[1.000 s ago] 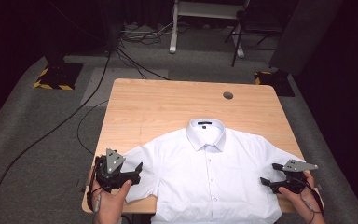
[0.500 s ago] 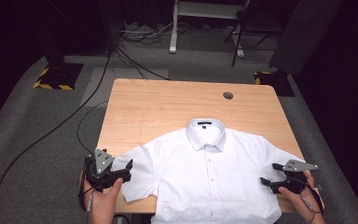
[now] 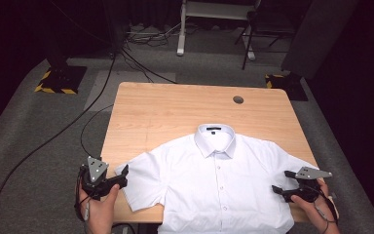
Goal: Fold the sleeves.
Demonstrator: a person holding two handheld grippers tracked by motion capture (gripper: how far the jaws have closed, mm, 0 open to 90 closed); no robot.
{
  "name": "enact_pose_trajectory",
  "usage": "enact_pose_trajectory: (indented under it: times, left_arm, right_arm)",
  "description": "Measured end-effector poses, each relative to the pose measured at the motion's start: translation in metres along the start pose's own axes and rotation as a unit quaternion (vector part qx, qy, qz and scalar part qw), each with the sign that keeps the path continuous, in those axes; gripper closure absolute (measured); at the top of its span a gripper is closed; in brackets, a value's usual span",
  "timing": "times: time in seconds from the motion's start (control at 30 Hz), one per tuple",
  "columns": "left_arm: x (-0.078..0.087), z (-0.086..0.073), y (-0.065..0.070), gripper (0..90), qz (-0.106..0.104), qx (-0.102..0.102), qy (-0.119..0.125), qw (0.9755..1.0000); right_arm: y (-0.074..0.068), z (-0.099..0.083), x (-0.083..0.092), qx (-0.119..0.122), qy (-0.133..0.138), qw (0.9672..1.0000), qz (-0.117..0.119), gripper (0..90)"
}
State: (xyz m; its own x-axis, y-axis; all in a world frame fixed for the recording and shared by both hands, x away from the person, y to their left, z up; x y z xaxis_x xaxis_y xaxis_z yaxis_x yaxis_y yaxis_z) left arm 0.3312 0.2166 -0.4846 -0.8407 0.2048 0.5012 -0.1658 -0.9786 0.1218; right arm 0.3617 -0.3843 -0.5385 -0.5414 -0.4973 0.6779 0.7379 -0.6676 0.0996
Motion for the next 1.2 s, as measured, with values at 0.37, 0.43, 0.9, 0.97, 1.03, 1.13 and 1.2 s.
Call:
enact_pose_trajectory:
  times: [0.37,0.43,0.9,0.97,1.03,1.13,1.2]
  left_arm:
    - [-0.017,-0.018,-0.01,17.6,0.004,0.008,-0.04,0.9991]
    - [-0.019,-0.021,-0.011,17.8,0.006,0.013,-0.048,0.9987]
    - [-0.032,-0.034,-0.015,19.5,-0.002,0.015,-0.095,0.9954]
    - [-0.033,-0.034,-0.014,25.6,-0.013,0.005,-0.096,0.9953]
    - [-0.034,-0.035,-0.014,26.6,-0.019,0.002,-0.098,0.9949]
    - [-0.037,-0.037,-0.012,37.0,-0.031,-0.001,-0.107,0.9937]
    - [-0.038,-0.038,-0.01,43.9,-0.029,-0.022,-0.112,0.9931]
  right_arm:
    - [0.0,0.0,0.0,0.0,0.0,1.0,0.0,12.8]
    - [0.0,0.0,0.0,0.0,0.0,1.0,0.0,12.8]
    - [0.0,0.0,0.0,0.0,0.0,1.0,0.0,12.8]
    - [0.0,0.0,0.0,0.0,0.0,1.0,0.0,12.8]
    - [0.0,0.0,0.0,0.0,0.0,1.0,0.0,12.8]
    - [0.0,0.0,0.0,0.0,0.0,1.0,0.0,12.8]
    - [0.0,0.0,0.0,0.0,0.0,1.0,0.0,12.8]
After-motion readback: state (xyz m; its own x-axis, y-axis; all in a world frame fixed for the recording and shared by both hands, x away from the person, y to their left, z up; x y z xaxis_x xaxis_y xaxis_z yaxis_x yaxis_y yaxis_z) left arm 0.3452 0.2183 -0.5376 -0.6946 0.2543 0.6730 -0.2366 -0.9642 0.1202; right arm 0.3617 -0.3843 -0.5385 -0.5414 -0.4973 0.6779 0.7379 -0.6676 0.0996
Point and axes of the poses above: each handheld gripper's, and its own axes: x roughly backward along the jaws, z roughly out of its top, y roughly to its right, the point moved 5 cm from there along -x, roughly forward along the jaws, and after that the axes turned 8 degrees about x, right-handed, at the moved point
